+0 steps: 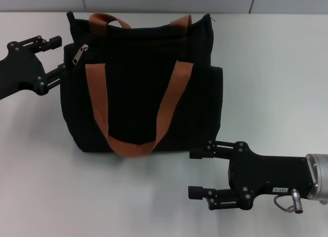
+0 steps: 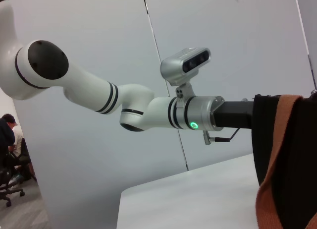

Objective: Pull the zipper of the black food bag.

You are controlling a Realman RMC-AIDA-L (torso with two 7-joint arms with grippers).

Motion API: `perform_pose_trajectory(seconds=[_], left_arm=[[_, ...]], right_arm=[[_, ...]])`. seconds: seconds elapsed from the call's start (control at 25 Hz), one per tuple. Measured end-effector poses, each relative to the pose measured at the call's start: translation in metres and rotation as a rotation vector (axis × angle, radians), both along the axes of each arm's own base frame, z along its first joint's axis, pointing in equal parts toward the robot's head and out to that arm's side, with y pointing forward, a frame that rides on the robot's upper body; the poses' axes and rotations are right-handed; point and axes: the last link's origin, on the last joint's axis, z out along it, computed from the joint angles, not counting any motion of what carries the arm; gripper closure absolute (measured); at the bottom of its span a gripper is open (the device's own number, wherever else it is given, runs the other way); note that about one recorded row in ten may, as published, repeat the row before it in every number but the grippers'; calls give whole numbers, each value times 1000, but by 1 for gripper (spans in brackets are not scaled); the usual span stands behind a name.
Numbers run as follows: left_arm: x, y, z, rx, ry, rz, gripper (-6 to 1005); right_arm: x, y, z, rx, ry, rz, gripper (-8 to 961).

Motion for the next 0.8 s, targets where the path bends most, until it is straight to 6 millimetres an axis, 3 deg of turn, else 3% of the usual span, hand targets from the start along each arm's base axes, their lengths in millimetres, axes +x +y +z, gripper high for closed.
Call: perform_pose_trajectory(seconds=[0.2,0.48,0.8], left_arm=[[2,-15,8,29,-45,-69,439],[5,-19,7,38,-62,-93,712],[9,-22,1,49,-75,-113,932]], right_arm=[[-2,3,2,16,16,-4,175],[-10,7,9,34,83,-18,175],[-46,39,40,-113,310,-197,175]])
